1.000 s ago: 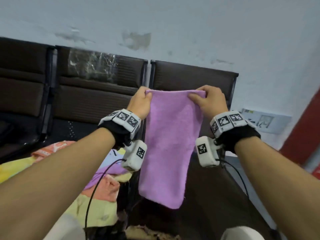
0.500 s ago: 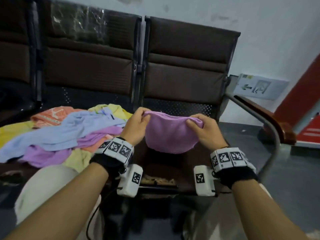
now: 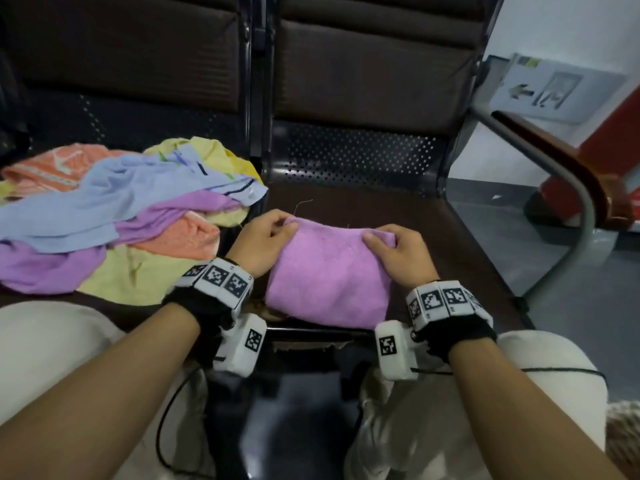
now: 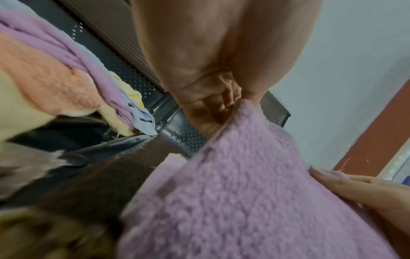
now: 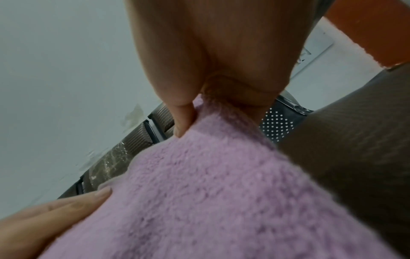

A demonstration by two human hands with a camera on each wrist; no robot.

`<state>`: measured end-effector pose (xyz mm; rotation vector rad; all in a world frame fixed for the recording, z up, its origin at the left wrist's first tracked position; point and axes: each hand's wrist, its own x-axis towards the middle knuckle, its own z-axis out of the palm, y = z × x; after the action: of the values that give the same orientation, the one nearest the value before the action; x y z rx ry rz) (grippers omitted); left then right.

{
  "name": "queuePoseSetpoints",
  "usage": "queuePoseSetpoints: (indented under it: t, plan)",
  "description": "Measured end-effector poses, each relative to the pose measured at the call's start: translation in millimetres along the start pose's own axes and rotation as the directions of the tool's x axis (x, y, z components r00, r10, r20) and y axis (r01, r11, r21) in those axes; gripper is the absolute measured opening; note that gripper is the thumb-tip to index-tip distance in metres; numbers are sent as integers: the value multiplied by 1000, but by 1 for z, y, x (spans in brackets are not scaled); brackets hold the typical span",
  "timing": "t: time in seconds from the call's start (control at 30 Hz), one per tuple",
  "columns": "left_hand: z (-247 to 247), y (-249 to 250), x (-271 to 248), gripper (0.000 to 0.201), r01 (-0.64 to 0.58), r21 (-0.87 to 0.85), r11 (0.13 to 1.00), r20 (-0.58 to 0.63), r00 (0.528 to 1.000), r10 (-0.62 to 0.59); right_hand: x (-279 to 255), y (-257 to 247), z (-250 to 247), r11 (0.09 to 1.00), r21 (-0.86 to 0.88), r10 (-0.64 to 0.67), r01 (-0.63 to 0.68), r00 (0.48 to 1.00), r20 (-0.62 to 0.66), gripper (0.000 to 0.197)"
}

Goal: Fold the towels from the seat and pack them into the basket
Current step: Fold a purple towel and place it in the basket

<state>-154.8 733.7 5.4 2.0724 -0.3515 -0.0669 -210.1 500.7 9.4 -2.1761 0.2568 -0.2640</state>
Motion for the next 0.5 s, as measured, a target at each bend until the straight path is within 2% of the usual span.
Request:
queuePoseSetpoints:
  t: [0.17, 0.3, 0.37, 0.4, 0.5]
  plan:
    - [17, -11, 62, 19, 64, 16, 998, -24, 998, -64, 53, 14, 11, 990, -70, 119, -119, 993, -11, 11]
    - [37, -34, 77, 28, 229, 52, 972, 42, 972, -231, 61, 28, 23, 941, -259, 240, -219, 970, 51, 28]
    - [44, -45, 73, 43, 316, 42, 948, 88, 944, -318, 52, 29, 27, 924, -344, 191, -168, 981, 34, 32]
    - [45, -48, 71, 49, 331, 12, 943, 100, 938, -331, 45, 26, 28, 929, -349, 145, -127, 989, 26, 27]
    - [39, -47, 61, 60, 274, -8, 962, 87, 958, -272, 19, 15, 25, 953, -303, 43, 1, 989, 140, 5]
